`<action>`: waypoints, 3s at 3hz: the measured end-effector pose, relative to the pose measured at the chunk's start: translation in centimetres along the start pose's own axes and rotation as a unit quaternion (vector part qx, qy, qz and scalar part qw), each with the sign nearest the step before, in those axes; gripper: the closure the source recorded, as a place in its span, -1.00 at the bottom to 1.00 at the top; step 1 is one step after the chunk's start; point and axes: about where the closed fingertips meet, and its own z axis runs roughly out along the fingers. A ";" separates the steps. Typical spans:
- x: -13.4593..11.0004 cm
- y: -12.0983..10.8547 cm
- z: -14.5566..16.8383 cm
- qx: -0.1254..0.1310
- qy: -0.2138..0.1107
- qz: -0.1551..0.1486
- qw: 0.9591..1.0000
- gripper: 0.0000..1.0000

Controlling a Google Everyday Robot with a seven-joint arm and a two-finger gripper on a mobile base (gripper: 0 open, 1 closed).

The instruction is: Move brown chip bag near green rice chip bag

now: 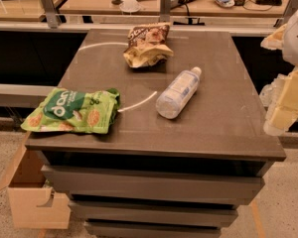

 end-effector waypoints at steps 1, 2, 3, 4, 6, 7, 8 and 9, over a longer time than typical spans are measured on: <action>0.0 0.0 0.0 0.000 0.000 0.000 1.000 -1.00; 0.0 -1.8 0.4 0.017 -0.029 0.036 0.999 -1.00; 0.9 -6.3 0.6 0.061 -0.101 0.120 0.986 -1.00; 1.0 -11.9 0.5 0.111 -0.178 0.189 0.959 -1.00; -2.8 -20.4 6.3 0.114 -0.302 0.286 0.902 -1.00; -4.9 -22.4 8.9 0.106 -0.314 0.303 0.894 -1.00; -5.2 -22.6 9.3 0.104 -0.315 0.305 0.893 -1.00; -7.7 -22.3 9.6 0.099 -0.330 0.334 0.877 -1.00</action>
Offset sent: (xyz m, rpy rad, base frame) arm 0.0673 -0.0191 0.0032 0.2589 -0.1239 -0.2196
